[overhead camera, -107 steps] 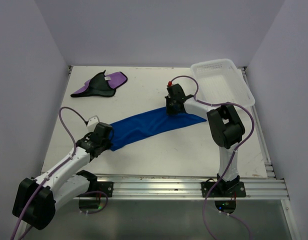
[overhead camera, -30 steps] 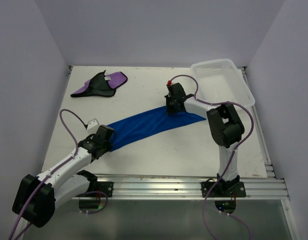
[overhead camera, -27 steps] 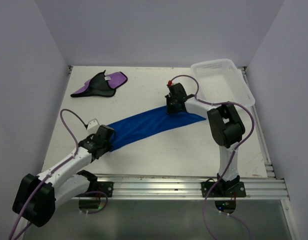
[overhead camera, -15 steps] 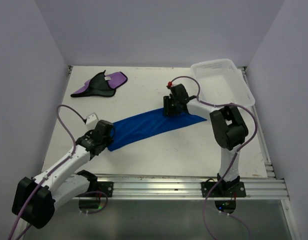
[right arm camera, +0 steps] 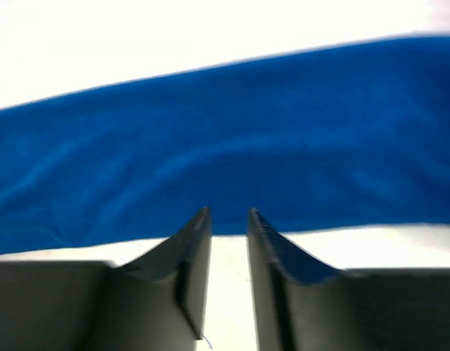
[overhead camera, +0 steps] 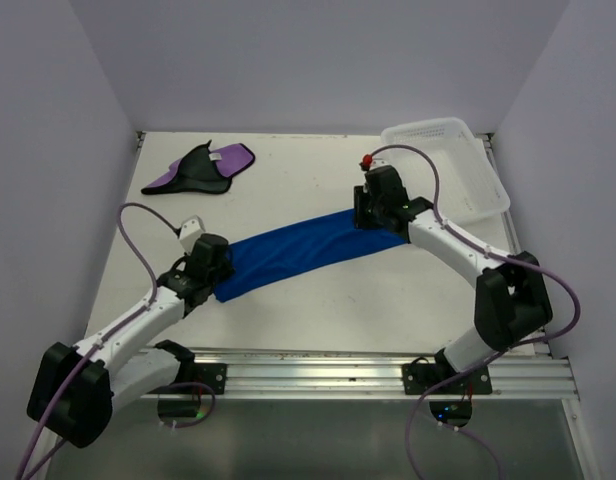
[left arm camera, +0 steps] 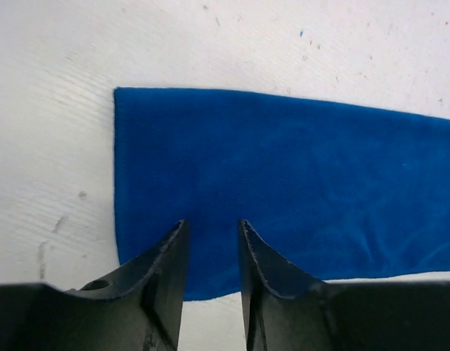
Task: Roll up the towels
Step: Fold the towel
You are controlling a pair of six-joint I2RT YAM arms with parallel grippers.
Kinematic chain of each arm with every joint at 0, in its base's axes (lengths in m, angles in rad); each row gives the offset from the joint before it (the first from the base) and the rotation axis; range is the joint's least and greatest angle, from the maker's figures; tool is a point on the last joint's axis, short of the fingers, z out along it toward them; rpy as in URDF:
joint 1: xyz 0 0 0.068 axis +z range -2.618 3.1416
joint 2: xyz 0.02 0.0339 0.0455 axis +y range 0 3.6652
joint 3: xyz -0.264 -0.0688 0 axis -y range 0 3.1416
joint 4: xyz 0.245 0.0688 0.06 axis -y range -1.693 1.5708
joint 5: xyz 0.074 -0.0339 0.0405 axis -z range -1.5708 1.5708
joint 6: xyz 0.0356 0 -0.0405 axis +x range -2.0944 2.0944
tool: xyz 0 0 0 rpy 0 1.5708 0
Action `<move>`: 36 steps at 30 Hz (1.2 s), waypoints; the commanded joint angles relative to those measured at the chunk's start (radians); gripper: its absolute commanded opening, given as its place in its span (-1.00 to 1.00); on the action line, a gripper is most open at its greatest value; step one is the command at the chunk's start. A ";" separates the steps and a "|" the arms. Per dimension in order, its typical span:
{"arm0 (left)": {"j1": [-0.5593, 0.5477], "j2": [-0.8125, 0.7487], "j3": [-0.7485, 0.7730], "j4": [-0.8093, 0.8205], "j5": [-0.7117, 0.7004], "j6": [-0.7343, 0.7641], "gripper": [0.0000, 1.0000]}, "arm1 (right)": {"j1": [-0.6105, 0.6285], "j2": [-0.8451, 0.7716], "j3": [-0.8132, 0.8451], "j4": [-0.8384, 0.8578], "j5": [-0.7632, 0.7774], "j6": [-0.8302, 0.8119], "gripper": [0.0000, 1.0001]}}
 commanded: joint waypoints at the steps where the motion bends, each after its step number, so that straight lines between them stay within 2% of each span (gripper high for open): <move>1: -0.009 0.078 -0.050 0.271 0.060 0.036 -0.31 | -0.018 -0.073 -0.093 -0.084 0.172 0.047 -0.46; 5: -0.011 0.227 -0.042 0.376 0.091 0.028 -0.45 | -0.066 -0.169 -0.179 -0.118 0.198 0.095 -0.47; 12: -0.011 0.272 -0.073 0.402 0.083 -0.024 -0.45 | -0.095 -0.274 -0.237 -0.174 0.269 0.127 -0.35; 20: -0.009 0.348 -0.058 0.299 -0.007 -0.039 -0.41 | -0.118 -0.302 -0.307 -0.156 0.278 0.155 -0.18; 28: -0.004 0.353 -0.073 0.204 0.006 -0.110 -0.41 | -0.123 -0.286 -0.323 -0.139 0.305 0.187 -0.13; 36: -0.004 0.233 -0.114 0.014 -0.011 -0.208 -0.41 | -0.129 -0.216 -0.333 -0.081 0.370 0.236 -0.05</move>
